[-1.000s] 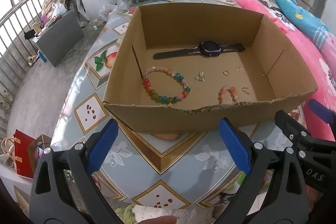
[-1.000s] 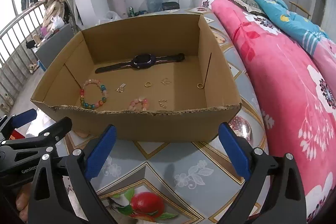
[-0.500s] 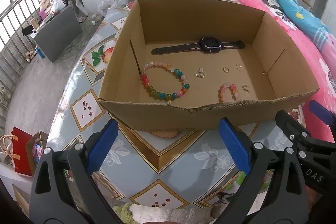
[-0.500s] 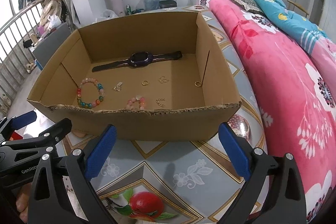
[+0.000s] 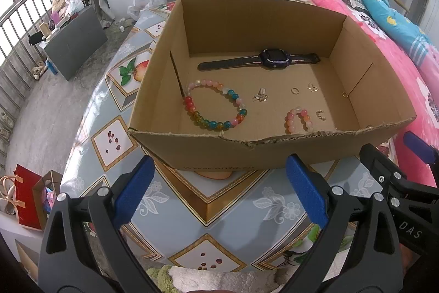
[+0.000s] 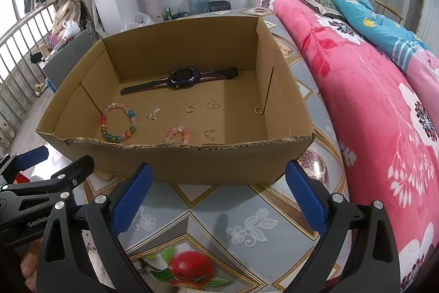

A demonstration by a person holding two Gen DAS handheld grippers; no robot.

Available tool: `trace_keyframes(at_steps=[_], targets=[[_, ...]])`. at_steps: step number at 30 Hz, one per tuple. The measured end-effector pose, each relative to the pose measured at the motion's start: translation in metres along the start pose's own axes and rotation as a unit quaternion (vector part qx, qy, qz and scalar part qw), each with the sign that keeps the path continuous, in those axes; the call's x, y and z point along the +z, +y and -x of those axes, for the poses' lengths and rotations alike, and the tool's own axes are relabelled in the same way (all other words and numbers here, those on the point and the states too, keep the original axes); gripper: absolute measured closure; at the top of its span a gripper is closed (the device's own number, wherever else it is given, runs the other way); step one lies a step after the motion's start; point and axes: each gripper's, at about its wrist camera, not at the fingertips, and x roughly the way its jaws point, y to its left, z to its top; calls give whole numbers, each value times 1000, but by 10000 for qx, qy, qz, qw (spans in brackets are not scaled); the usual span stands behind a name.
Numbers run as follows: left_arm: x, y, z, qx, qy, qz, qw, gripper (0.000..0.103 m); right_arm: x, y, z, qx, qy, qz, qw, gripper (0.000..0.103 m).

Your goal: Organize jewelry

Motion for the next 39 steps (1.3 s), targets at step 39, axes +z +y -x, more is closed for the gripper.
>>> trace_keyframes(at_steps=[39], targets=[[2, 1, 0, -33, 49, 9, 10000, 10, 1, -1, 0, -9, 15, -5, 10000, 8]])
